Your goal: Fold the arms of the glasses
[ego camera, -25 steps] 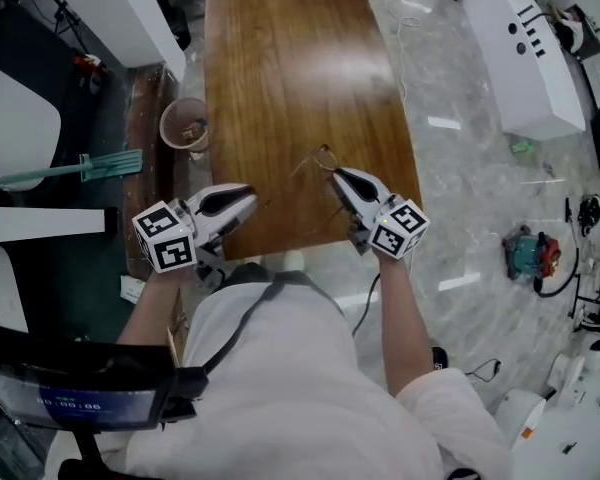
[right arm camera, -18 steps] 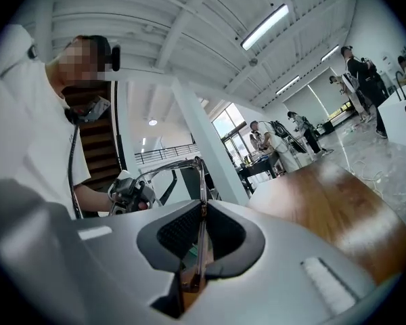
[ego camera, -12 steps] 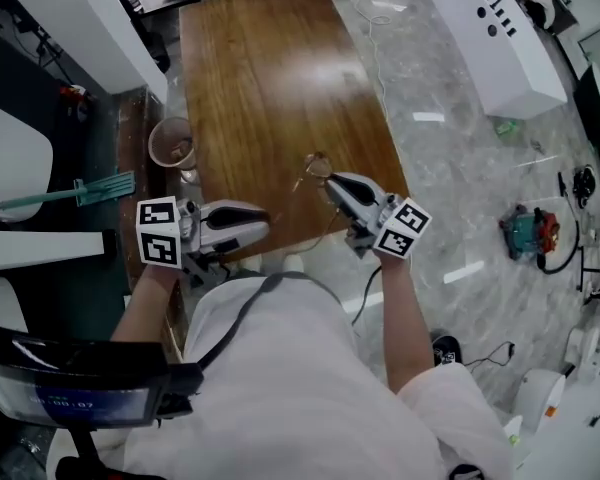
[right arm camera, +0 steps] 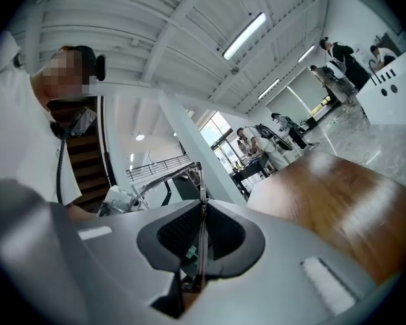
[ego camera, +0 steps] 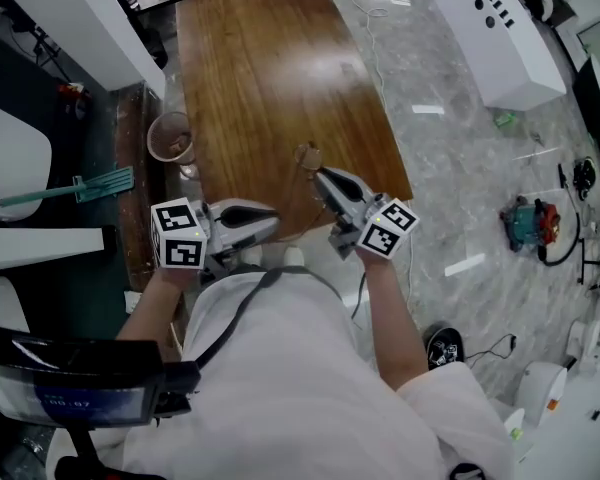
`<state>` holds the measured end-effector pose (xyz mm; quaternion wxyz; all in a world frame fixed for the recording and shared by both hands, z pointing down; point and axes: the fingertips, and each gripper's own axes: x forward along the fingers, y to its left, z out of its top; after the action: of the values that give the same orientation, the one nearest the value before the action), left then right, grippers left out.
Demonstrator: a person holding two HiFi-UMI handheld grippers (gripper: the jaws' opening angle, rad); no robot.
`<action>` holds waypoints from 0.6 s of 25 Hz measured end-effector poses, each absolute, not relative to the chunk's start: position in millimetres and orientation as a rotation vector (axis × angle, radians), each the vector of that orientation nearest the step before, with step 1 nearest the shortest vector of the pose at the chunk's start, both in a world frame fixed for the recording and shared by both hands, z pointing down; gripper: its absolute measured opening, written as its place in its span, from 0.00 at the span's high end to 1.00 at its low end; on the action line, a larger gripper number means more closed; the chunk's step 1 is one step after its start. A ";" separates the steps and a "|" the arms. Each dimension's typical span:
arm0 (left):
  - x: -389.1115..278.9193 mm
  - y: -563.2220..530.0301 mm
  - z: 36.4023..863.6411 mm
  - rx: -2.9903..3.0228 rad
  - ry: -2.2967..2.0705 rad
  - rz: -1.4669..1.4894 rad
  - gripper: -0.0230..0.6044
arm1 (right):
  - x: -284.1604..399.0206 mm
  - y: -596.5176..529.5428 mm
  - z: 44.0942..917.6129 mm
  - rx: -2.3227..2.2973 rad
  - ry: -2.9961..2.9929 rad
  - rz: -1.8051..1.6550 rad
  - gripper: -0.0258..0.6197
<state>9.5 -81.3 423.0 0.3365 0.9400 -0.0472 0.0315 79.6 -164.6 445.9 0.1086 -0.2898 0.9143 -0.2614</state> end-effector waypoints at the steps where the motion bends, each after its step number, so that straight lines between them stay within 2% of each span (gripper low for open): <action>1: 9.8 -83.4 432.5 2.469 -0.159 0.119 0.93 | 77.7 -163.7 448.1 -0.878 2.653 -0.798 0.91; 9: 19.4 -86.0 468.3 2.517 -0.243 0.262 0.92 | 60.4 -153.6 457.0 -0.930 2.401 -0.982 0.91; 15: 27.1 -99.2 477.0 2.544 -0.459 0.361 0.90 | 56.8 -151.5 443.9 -0.956 2.316 -0.990 0.91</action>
<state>27.1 -99.2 477.0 0.2627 0.9404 -0.1698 0.1336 56.8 -151.5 443.9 0.2220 -0.3461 0.8382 -0.3584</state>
